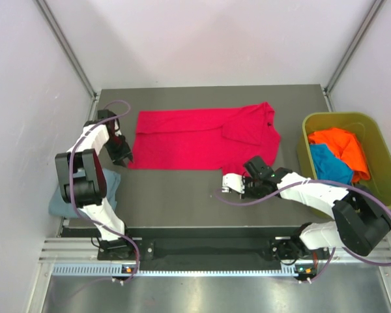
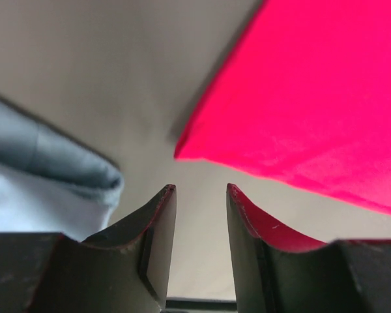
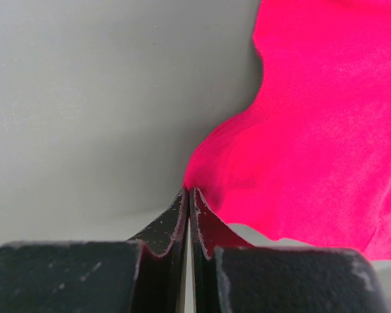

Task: Fold and stack the t-shirts
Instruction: Fold the tshirt

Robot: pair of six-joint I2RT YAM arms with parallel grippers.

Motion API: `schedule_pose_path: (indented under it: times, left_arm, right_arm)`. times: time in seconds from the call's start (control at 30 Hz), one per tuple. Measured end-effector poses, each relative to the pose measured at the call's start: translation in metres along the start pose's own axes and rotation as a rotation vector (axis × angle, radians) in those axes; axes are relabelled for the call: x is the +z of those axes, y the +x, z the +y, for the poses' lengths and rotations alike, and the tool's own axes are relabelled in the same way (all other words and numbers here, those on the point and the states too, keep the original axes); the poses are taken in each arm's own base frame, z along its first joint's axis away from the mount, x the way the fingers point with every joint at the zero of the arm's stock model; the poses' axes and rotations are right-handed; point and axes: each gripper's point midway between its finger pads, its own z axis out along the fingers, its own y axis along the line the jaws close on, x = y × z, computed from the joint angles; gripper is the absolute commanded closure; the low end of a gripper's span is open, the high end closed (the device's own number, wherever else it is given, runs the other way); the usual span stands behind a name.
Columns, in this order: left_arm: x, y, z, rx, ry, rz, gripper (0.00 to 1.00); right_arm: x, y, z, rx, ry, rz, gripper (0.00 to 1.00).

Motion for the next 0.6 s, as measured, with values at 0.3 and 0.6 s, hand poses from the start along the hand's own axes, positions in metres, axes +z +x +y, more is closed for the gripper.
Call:
schedule_pose_path:
  times: [0.3,0.6]
  left_arm:
    - [0.028,-0.008,0.01,0.03,-0.062,0.041,0.59]
    - [0.039,-0.018,0.01,0.043,-0.067,0.037,0.68]
  right_arm:
    - [-0.001,0.0,-0.002,0.015,0.007,-0.003,1.0]
    - [-0.001,0.001,-0.004,0.03,0.013,-0.004,1.0]
